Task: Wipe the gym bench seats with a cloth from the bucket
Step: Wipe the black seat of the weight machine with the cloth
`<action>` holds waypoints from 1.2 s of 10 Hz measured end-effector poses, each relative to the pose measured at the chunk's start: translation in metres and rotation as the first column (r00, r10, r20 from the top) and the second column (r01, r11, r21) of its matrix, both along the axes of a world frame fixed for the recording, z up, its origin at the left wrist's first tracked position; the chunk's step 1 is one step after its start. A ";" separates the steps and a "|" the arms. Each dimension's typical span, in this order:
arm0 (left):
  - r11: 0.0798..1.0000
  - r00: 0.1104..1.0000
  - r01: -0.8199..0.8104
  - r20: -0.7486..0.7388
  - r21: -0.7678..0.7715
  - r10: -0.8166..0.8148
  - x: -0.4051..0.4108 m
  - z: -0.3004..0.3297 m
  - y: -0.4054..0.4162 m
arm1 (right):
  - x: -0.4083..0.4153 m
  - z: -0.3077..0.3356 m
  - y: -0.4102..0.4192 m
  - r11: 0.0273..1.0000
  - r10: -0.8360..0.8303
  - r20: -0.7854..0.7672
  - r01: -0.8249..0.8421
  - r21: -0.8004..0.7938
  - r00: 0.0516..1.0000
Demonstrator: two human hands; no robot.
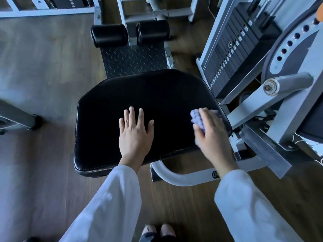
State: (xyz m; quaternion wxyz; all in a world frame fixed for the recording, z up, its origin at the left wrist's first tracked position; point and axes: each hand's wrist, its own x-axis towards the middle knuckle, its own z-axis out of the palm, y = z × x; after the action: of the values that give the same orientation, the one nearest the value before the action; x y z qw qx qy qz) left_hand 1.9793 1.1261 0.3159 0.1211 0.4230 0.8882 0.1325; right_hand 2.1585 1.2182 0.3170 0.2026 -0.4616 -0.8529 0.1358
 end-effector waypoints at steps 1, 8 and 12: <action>1.000 1.000 -0.006 -0.001 0.014 0.006 0.001 -0.001 0.000 | 0.006 0.002 0.032 0.969 -0.232 -0.017 0.229 -0.089 0.973; 1.000 1.000 -0.022 -0.014 -0.015 0.022 0.005 -0.001 0.004 | -0.004 -0.004 0.028 0.920 -0.384 0.003 0.383 0.084 0.923; 0.953 0.956 0.293 0.024 -0.079 -0.292 0.058 0.042 -0.006 | 0.008 0.024 -0.038 0.931 -0.347 -0.012 0.346 0.115 0.938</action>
State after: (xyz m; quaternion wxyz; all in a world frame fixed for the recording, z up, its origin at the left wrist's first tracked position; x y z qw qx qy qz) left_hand 2.0372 1.1203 0.3576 0.1619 0.5435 0.8198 0.0795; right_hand 2.1661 1.1800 0.3414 0.2463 -0.5927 -0.7654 0.0468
